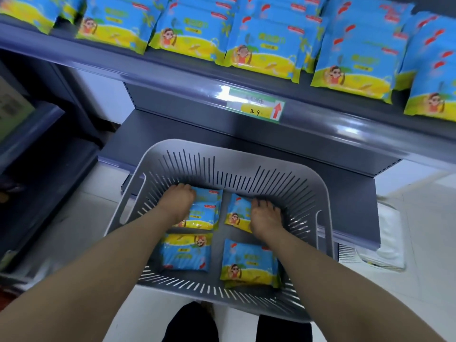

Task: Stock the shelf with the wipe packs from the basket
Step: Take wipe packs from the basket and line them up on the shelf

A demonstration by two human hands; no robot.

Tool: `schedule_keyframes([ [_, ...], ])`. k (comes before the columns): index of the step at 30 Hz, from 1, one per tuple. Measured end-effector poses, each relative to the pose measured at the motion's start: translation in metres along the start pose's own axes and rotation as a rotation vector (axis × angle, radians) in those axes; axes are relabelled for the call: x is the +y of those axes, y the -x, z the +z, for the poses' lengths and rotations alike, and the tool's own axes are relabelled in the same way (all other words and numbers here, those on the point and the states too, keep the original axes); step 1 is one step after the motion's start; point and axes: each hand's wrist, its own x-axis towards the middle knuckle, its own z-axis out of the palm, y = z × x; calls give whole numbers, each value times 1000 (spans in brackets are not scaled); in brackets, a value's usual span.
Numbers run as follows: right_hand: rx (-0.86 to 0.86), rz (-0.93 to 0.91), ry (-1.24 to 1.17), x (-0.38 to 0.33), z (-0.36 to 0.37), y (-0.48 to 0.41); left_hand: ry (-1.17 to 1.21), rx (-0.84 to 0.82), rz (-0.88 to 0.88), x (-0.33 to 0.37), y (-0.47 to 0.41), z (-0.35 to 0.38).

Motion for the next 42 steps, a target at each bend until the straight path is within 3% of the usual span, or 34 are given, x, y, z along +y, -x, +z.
schedule_keyframes([
  [4,-41,55,-41,1,-2,4,55,12,12,1,11,-14],
  [12,187,-71,6,2,-72,43,157,56,48,2,49,-99],
  [20,442,-171,48,59,-204,120,150,304,173,10,91,-256],
  [27,727,-19,89,153,-293,173,306,533,281,42,89,-358],
  [32,595,117,169,220,-309,162,398,537,256,73,64,-390],
  [36,496,99,55,250,-304,142,399,530,217,87,41,-407],
  [42,526,38,147,260,-308,114,361,427,120,101,12,-409],
])
